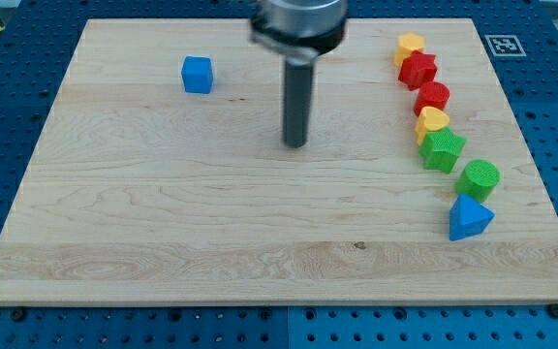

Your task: Push the blue cube to the right

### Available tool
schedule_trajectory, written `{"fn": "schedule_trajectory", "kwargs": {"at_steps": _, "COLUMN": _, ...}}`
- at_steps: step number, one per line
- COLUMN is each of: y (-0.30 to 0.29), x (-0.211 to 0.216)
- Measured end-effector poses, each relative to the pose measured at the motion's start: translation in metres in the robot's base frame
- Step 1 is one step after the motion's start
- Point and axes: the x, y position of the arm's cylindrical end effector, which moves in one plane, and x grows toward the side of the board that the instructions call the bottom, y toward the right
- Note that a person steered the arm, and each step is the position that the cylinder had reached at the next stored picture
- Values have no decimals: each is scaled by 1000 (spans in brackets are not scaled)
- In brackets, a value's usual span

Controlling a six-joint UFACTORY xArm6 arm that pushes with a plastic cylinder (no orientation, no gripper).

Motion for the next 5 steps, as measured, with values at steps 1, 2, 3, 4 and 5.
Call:
{"fn": "schedule_trajectory", "kwargs": {"at_steps": 1, "y": -73, "x": 3}}
{"fn": "schedule_trajectory", "kwargs": {"at_steps": 2, "y": -128, "x": -22}}
{"fn": "schedule_trajectory", "kwargs": {"at_steps": 3, "y": -177, "x": -56}}
{"fn": "schedule_trajectory", "kwargs": {"at_steps": 4, "y": -187, "x": -99}}
{"fn": "schedule_trajectory", "kwargs": {"at_steps": 5, "y": -184, "x": -120}}
